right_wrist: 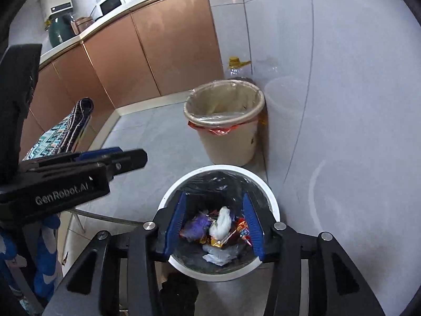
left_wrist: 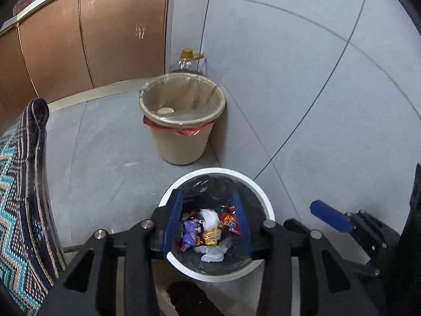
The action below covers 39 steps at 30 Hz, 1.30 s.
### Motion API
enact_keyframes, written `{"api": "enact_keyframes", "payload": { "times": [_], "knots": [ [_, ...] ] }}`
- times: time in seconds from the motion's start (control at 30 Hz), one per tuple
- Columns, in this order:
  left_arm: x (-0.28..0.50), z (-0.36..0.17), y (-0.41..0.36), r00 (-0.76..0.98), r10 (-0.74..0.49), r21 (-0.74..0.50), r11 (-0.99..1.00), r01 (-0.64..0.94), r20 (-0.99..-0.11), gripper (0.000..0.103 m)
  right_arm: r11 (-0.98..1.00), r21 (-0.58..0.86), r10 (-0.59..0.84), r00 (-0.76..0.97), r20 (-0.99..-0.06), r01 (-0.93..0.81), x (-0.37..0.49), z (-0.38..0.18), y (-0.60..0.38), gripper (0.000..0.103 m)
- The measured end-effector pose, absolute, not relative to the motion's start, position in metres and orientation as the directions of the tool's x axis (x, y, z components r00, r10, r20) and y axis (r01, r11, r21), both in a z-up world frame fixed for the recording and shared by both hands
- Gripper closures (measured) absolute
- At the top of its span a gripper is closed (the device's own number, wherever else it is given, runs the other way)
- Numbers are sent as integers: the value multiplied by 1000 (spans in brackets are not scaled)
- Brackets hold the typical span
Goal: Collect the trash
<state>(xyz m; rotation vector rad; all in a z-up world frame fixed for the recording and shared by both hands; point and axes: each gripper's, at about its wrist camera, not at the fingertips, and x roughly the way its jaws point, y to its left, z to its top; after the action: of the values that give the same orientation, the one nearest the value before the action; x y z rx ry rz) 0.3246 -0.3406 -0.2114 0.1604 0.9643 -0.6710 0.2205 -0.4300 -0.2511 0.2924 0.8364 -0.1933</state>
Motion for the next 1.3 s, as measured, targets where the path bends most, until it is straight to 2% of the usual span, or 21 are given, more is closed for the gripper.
{"api": "enact_keyframes", "payload": {
  "times": [0.2, 0.37, 0.57, 0.67, 0.77, 1.1, 1.2, 1.3],
  "knots": [
    [302, -175, -319, 457, -500, -176, 793, 583, -736, 64, 940, 168, -82, 676, -732, 297, 204, -235, -422, 38],
    [273, -136, -284, 546, -485, -137, 819, 557, -684, 64, 942, 159, -109, 719, -686, 295, 185, -200, -405, 23],
    [230, -92, -236, 651, -466, -84, 845, 528, -599, 64, 953, 142, -126, 778, -615, 267, 156, -153, -373, 13],
    [202, -71, -214, 716, -434, -31, 865, 501, -546, 63, 961, 126, -130, 805, -579, 246, 140, -129, -352, 9],
    [180, -55, -192, 760, -408, -8, 883, 468, -506, 56, 969, 110, -128, 833, -538, 221, 123, -103, -330, 5],
    [118, -17, -114, 861, -301, 7, 943, 333, -410, 51, 988, 42, -113, 893, -436, 146, 70, -47, -262, 1],
    [100, -12, -98, 887, -267, 14, 956, 294, -377, 41, 991, 27, -108, 902, -418, 131, 57, -40, -249, 1],
    [83, -6, -83, 905, -244, 13, 964, 265, -349, 40, 993, 16, -100, 909, -405, 116, 46, -36, -238, 1]
  ]
}}
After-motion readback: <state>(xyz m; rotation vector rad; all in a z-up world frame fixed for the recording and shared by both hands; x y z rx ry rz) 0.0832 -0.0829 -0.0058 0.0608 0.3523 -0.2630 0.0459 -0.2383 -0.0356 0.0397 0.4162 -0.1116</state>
